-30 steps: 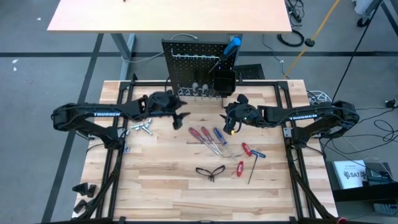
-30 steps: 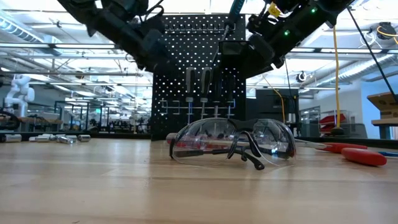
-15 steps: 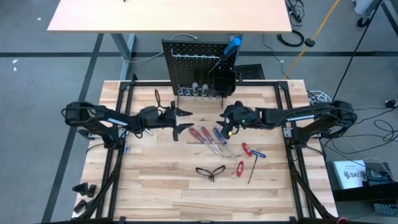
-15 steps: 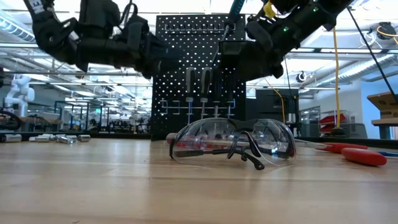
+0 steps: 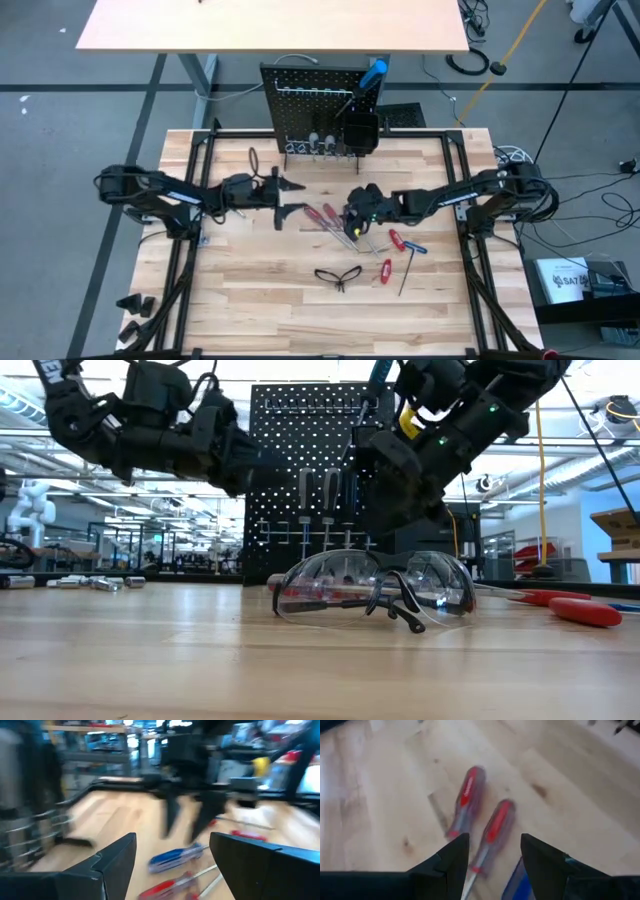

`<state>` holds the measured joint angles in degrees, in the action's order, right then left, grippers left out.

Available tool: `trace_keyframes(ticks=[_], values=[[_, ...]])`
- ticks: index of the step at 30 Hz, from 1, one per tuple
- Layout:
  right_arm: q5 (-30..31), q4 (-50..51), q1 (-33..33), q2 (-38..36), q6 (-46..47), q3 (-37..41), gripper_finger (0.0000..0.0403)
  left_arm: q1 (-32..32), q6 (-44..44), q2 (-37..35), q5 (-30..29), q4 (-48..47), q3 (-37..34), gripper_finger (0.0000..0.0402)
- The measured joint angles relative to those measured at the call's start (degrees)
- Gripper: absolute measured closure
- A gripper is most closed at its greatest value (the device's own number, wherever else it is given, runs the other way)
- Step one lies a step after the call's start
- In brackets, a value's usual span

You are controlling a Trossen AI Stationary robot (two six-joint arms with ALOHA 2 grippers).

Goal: Hang tools onto peg board
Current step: Hang the red screwdriver onto the peg board

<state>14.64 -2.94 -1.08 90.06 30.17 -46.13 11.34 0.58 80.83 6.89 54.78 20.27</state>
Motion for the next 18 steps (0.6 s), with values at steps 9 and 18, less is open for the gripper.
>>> trace_keyframes(ticks=[9, 18], values=[[0.35, 0.06, -4.36, 3.02, 8.11, -0.04, 0.0232, 1.48, 1.77, -14.21, -5.28, -5.1, -3.91, 0.0142], [5.38, -0.5, -7.06, 9.14, 11.24, -1.37, 0.0232, 1.22, 1.25, -14.59, -5.09, -5.22, -4.72, 0.0142]])
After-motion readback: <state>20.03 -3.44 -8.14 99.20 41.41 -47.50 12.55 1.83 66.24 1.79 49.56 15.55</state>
